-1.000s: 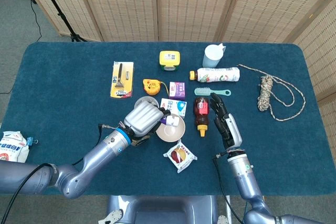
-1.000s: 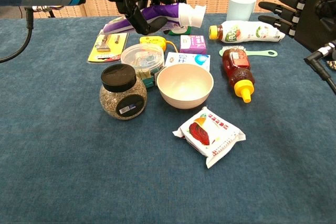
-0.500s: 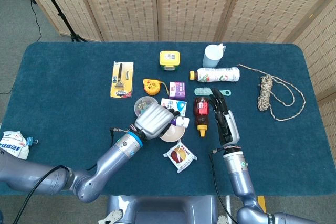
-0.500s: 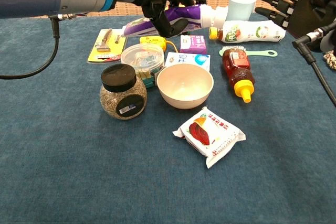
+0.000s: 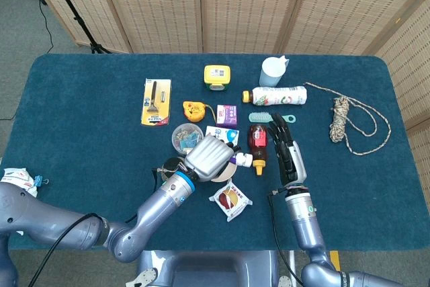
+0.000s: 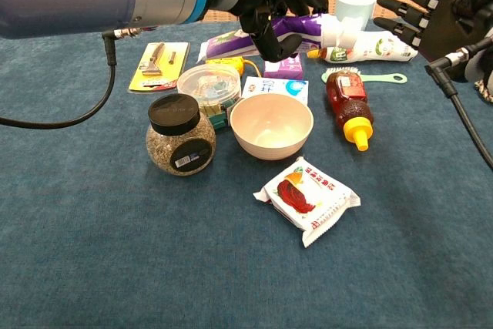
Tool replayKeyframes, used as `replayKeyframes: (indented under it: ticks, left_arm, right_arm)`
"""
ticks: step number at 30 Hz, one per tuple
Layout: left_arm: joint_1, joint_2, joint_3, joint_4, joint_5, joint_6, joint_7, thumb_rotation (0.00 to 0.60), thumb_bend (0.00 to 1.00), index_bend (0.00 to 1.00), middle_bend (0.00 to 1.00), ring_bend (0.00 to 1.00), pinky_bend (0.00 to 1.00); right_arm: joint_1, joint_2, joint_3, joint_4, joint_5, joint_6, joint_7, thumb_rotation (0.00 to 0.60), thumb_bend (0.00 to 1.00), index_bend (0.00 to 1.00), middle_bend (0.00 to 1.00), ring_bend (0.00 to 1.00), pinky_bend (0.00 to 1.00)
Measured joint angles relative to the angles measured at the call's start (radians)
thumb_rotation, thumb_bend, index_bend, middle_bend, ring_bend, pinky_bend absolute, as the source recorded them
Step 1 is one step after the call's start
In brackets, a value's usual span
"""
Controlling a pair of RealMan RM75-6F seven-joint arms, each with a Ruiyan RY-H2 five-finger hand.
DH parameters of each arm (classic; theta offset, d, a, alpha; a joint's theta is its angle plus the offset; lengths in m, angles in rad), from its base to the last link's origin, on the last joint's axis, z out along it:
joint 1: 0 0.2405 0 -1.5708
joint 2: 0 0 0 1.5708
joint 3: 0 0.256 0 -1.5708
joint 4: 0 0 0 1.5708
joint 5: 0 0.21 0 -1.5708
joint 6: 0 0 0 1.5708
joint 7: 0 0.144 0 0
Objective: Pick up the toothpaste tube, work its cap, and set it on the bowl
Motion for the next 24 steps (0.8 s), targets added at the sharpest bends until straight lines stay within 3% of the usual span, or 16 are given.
replayKeyframes:
  ticks: [24]
  left_arm:
    - [-0.035, -0.067, -0.027, 0.049, -0.061, 0.027, 0.051, 0.6, 1.0, 0.51, 0.44, 0.52, 0.62]
  right_arm:
    - [0.033, -0.085, 0.018, 0.036, -0.002, -0.003, -0.06, 0.155, 0.0, 0.0, 0.0, 0.0, 0.0]
